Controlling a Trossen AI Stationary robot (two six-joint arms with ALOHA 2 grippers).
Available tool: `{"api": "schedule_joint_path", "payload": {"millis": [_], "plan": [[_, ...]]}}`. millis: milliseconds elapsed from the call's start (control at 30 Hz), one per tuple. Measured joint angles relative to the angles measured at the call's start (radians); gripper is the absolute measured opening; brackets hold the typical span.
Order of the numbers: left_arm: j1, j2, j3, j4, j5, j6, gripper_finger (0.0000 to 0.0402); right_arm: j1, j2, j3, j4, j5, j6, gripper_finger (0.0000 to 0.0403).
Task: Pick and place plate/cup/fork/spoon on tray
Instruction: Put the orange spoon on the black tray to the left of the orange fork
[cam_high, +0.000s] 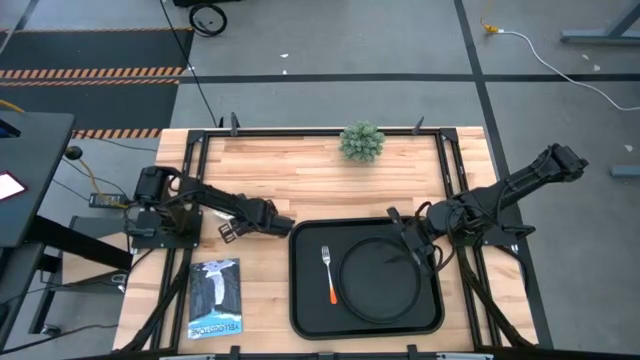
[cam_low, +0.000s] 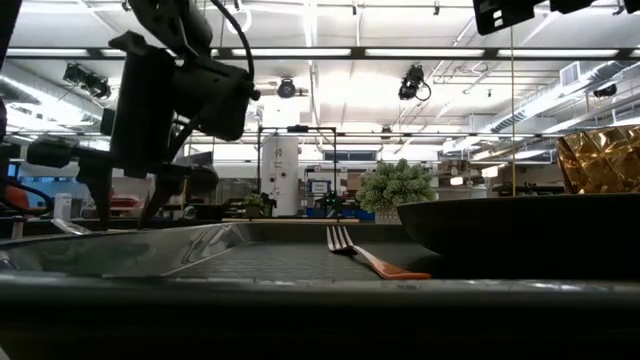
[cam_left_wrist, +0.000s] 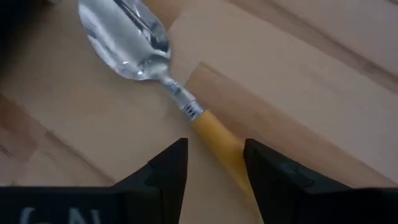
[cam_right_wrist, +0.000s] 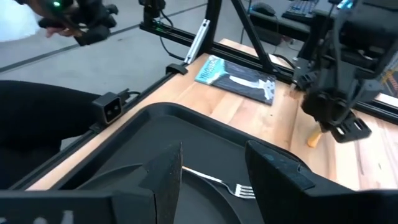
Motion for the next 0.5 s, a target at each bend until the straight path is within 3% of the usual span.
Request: {"api": "schedule_joint_path", "payload": {"millis": [233,500], "plan": [[0.014,-0.003,-0.040,0.065,0.017,-0.066,0.0169,0.039,0.000,0.000,0.007,-0.017,0.000,0.0183],[0.026,-0.002,-0.033,0.073,0.044,0.043,0.0160,0.050,0.000,0.000,0.028,-0.018,-0.011,0.0183]]}}
